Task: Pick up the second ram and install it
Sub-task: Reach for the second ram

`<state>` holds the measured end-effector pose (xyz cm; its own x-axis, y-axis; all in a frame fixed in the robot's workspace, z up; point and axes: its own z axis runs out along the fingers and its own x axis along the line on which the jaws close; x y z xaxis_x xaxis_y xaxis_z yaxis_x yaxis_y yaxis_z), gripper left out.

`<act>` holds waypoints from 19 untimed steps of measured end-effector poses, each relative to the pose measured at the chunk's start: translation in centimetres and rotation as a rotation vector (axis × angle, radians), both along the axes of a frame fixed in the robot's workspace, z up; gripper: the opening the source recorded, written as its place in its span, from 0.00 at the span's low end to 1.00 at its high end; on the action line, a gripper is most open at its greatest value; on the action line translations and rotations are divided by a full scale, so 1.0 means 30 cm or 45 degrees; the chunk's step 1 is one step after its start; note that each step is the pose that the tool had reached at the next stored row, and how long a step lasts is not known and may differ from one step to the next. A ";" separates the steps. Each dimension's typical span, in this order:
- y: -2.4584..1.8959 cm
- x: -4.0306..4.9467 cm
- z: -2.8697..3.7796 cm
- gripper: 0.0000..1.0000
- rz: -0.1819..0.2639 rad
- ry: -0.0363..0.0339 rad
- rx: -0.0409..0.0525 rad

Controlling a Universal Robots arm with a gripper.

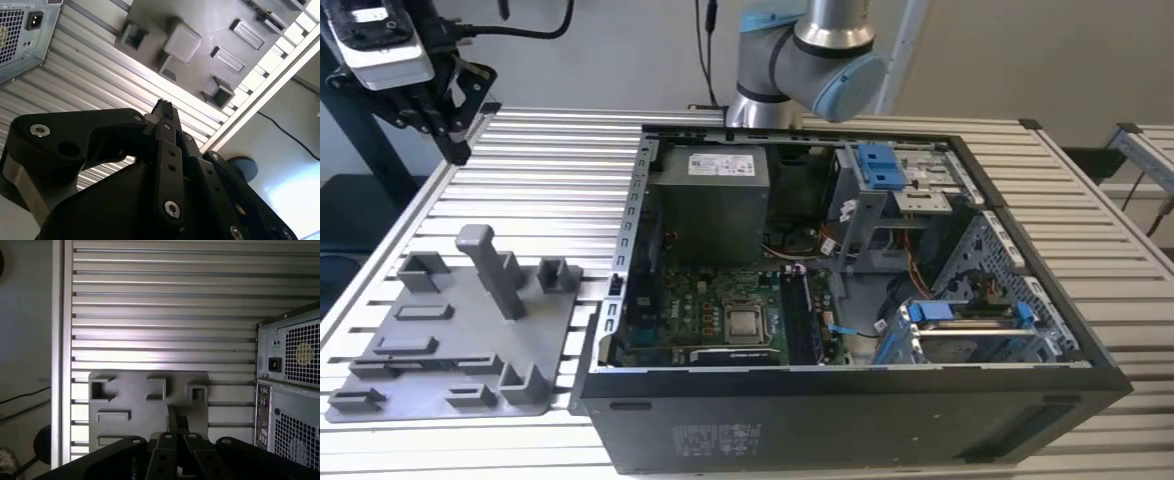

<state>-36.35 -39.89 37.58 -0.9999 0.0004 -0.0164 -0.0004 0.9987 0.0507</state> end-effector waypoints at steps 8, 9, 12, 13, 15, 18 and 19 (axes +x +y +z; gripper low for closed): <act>0.000 -0.032 -0.004 0.11 0.044 -0.0002 0.003; 0.000 -0.036 -0.005 0.11 0.052 -0.0002 0.004; 0.000 -0.049 -0.007 0.11 0.060 -0.0002 0.006; 0.000 -0.055 -0.007 0.11 0.060 -0.0002 0.006; 0.000 -0.064 -0.009 0.11 0.060 -0.0001 0.006; 0.000 -0.073 -0.012 0.11 0.060 -0.0001 0.006; 0.000 -0.076 -0.012 0.11 0.060 0.0000 0.006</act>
<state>-38.63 -39.89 37.21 -0.9988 -0.0464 -0.0165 -0.0472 0.9973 0.0557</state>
